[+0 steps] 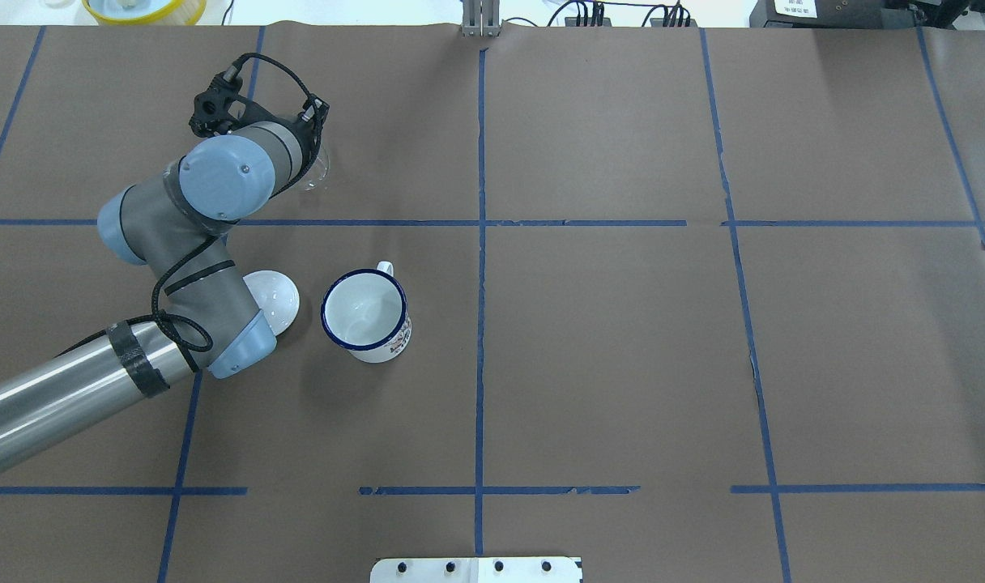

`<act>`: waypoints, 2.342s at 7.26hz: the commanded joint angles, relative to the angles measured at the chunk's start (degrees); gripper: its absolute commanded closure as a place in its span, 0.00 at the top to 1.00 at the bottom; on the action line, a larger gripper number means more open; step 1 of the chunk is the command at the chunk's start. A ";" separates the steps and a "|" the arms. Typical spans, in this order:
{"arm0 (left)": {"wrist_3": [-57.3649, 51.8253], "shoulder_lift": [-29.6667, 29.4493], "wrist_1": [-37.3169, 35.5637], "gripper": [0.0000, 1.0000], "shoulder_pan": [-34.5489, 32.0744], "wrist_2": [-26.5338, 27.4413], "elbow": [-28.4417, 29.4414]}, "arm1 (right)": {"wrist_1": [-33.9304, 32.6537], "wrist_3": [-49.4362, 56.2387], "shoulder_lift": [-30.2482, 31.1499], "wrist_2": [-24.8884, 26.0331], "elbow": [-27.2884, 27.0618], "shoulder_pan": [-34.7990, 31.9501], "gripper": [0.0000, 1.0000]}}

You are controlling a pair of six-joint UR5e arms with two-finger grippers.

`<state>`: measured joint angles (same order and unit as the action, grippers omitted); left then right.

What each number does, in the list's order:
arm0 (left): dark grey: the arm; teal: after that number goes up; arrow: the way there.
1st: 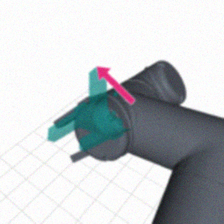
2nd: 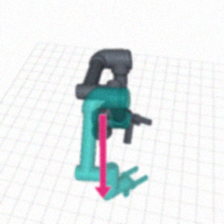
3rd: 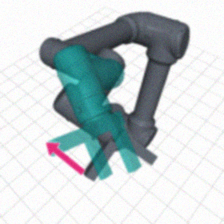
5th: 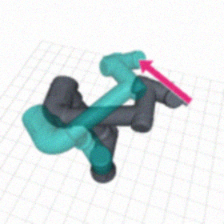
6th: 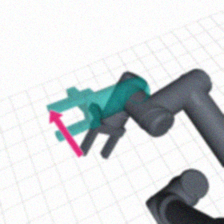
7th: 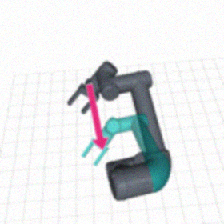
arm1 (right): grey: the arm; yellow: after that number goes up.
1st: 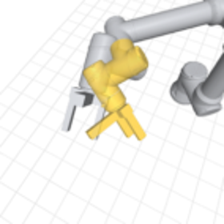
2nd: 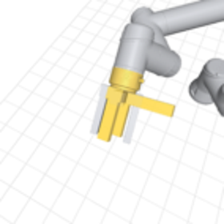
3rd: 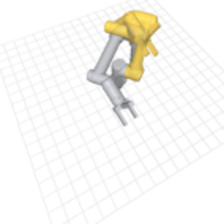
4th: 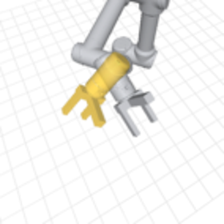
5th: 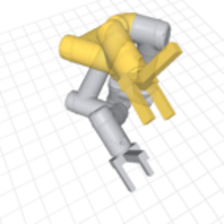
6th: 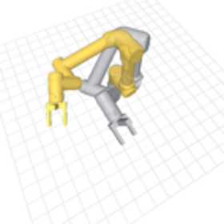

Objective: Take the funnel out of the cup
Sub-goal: 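Lower the funnel onto the table farther from the robot and release, then move the left gripper down onto the small white lid and grasp it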

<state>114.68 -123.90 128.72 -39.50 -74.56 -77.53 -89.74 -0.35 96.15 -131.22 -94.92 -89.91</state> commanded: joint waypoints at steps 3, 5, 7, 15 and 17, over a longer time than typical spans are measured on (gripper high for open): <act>-1.64 -0.20 1.18 1.00 0.38 1.08 0.62 | 0.00 0.00 0.00 0.00 0.00 0.00 1.00; -2.35 -0.11 1.01 1.00 0.38 1.08 0.62 | 0.00 0.00 0.00 0.00 0.00 0.00 1.00; -11.09 1.11 0.48 1.00 -0.58 -3.36 -4.08 | 0.00 0.00 0.00 0.00 0.00 0.00 1.00; -49.87 14.39 -31.32 1.00 -6.91 -33.37 -27.42 | 0.00 0.00 0.00 0.00 0.00 0.00 1.00; -51.40 13.95 -30.90 1.00 -6.30 -33.63 -26.01 | 0.00 0.00 0.00 0.00 0.00 0.00 1.00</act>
<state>64.52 -109.67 98.18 -46.19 -107.99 -104.20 -89.74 -0.35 96.15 -131.22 -94.92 -89.91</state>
